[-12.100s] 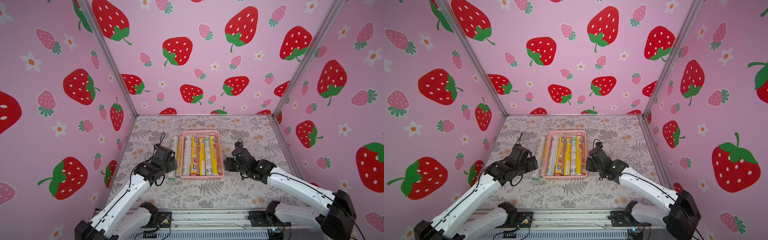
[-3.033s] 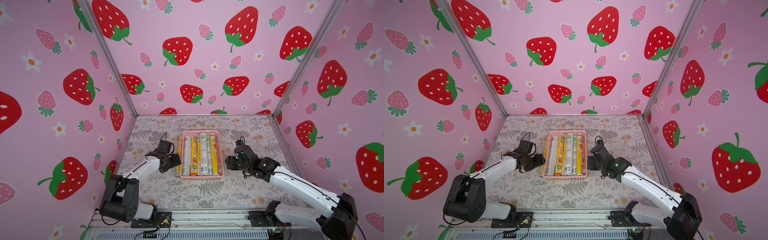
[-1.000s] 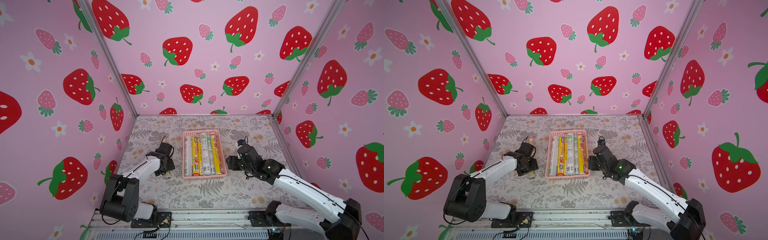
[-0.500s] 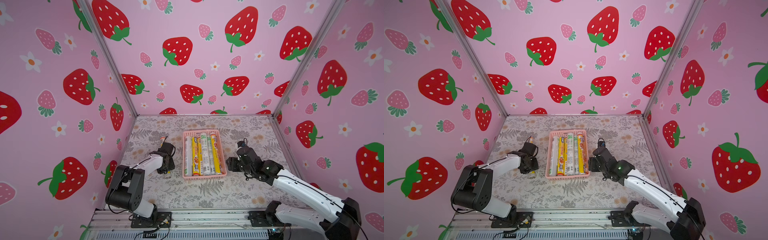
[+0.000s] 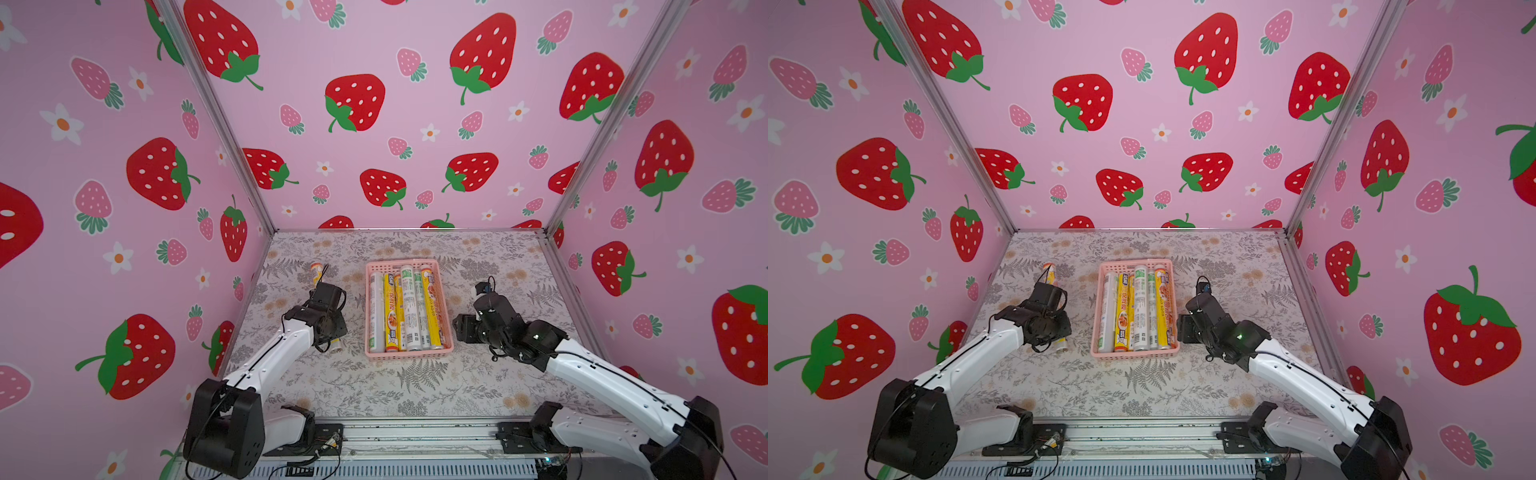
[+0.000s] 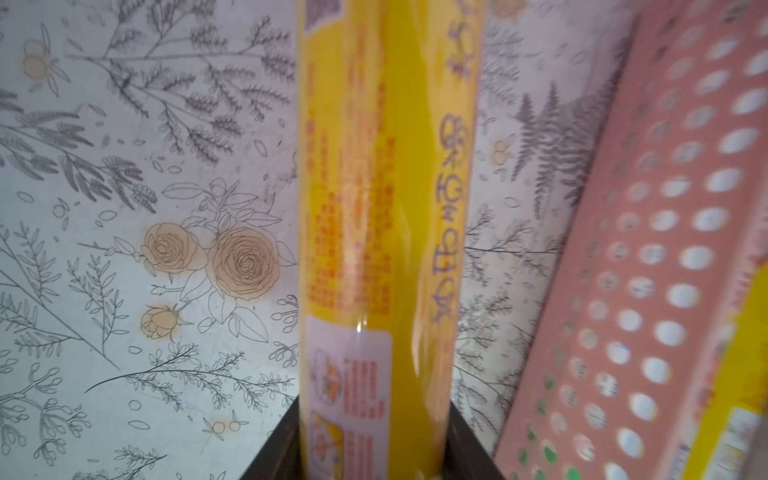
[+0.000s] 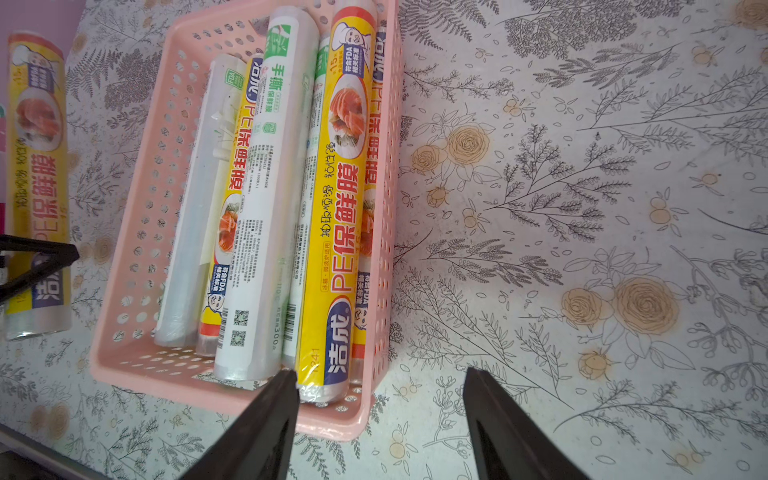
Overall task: Put the plastic wrap into the basket
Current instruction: Pick up the plastic wrap from the center of the board, then place the plastic wrap in the basket.
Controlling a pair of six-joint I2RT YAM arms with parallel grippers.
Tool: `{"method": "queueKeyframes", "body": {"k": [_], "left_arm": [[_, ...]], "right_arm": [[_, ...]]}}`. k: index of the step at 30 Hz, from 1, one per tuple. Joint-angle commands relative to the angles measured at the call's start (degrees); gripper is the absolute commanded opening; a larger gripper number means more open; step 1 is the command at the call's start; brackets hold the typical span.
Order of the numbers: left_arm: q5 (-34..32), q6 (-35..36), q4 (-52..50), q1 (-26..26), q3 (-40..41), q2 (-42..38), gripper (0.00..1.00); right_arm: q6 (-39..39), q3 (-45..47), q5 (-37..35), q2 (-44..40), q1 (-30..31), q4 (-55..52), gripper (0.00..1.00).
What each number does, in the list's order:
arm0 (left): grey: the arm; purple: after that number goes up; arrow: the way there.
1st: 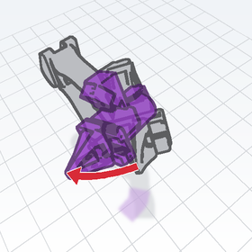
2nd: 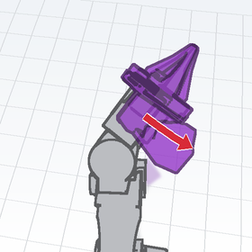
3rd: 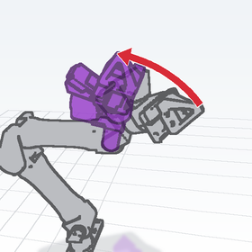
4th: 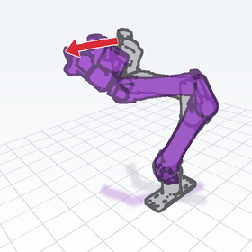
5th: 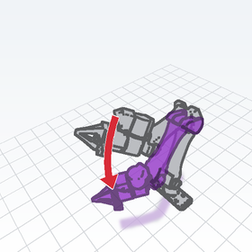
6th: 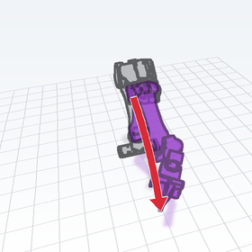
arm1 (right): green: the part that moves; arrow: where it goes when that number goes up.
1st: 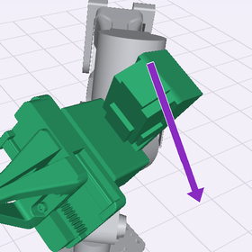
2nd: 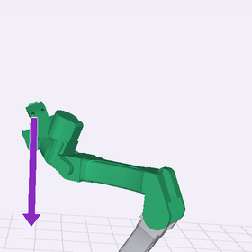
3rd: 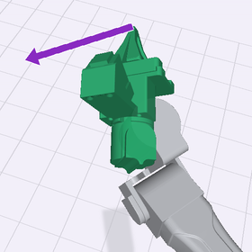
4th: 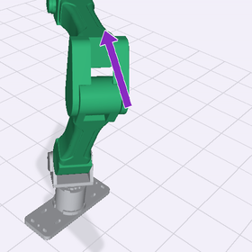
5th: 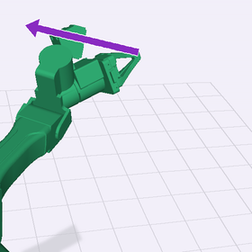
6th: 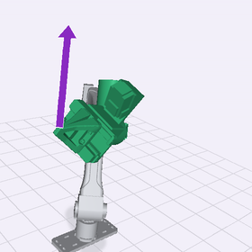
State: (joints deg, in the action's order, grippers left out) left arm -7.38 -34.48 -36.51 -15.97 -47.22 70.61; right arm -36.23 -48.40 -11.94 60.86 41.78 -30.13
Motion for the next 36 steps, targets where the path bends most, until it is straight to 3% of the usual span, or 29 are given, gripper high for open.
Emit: {"method": "queueKeyframes", "body": {"k": [1,7,16,36], "left_arm": [[0.3,-0.4,-3.1,-4.3,-6.0,-2.8,0.45],[0.4,-2.3,-1.9,-14.7,-11.4,-0.9,0.45],[0.6,-8.0,4.8,-23.7,-11.2,6.8,0.45],[-0.4,-12.2,7.7,-28.0,-9.6,15.7,0.46]], "right_arm": [[1.2,-2.1,-1.0,-1.6,-0.4,-0.5,0.68],[1.6,-3.5,-1.4,-0.3,-0.9,-0.4,0.68],[2.5,-3.8,-0.9,3.3,-1.5,0.4,0.68],[3.4,-3.2,-0.8,4.8,-2.1,1.8,0.68]]}}
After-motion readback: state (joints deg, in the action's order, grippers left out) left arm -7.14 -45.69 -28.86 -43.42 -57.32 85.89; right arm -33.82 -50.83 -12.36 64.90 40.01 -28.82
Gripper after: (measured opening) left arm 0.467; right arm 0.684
